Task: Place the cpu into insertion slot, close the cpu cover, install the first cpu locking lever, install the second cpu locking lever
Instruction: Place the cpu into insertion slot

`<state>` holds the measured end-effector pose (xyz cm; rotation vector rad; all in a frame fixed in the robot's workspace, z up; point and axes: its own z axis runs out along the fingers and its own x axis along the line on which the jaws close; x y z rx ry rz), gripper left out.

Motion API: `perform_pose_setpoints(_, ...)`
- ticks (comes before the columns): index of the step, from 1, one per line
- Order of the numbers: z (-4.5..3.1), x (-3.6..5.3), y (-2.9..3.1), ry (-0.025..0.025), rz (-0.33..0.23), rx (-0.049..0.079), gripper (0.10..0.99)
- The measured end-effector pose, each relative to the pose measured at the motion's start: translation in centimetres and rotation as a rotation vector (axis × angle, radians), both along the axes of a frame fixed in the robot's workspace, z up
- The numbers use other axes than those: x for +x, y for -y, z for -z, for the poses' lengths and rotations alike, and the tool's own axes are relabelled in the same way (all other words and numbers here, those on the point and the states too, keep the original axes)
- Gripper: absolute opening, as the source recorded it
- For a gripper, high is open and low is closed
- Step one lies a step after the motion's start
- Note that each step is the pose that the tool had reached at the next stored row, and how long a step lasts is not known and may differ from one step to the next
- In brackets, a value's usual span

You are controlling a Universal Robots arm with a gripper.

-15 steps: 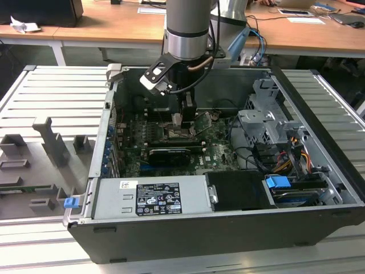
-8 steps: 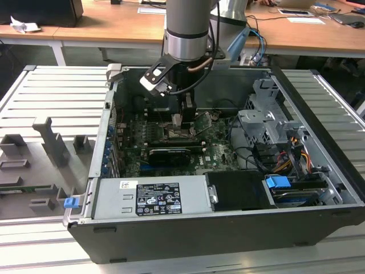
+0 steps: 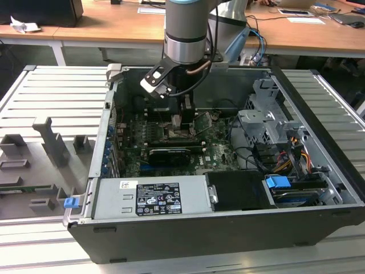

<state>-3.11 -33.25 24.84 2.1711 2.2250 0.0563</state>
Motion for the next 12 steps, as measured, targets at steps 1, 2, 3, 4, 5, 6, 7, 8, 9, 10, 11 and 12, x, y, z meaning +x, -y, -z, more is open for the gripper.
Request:
perform_pose_setpoints(1,0.19,0.00,-0.08,-0.0001,0.000,0.000,0.541)
perform_pose_setpoints(2,0.31,-0.01,-0.17,-0.0002,0.000,0.000,0.541)
perform_pose_setpoints(3,0.43,-0.02,-0.27,-0.0001,0.000,0.000,0.541)
perform_pose_setpoints(4,0.49,-0.02,-0.34,-0.0001,0.000,0.000,0.541)
perform_pose_setpoints(5,0.77,-0.03,-0.55,0.0000,0.000,0.000,0.541)
perform_pose_setpoints(6,0.91,-0.07,-0.63,0.0000,0.000,0.000,0.541)
perform_pose_setpoints(7,1.01,-0.11,-0.69,0.0000,0.000,0.000,0.541)
perform_pose_setpoints(8,1.25,-0.29,-0.77,-0.0001,0.000,0.000,0.541)
perform_pose_setpoints(9,1.43,-0.37,-0.88,-0.0001,0.000,0.000,0.541)
perform_pose_setpoints(10,1.52,-0.40,-0.96,-0.0001,0.000,0.000,0.541)
perform_pose_setpoints(11,1.62,-0.43,-1.03,0.0000,0.000,0.000,0.541)
perform_pose_setpoints(12,1.73,-0.46,-1.10,-0.0001,0.000,0.000,0.541)
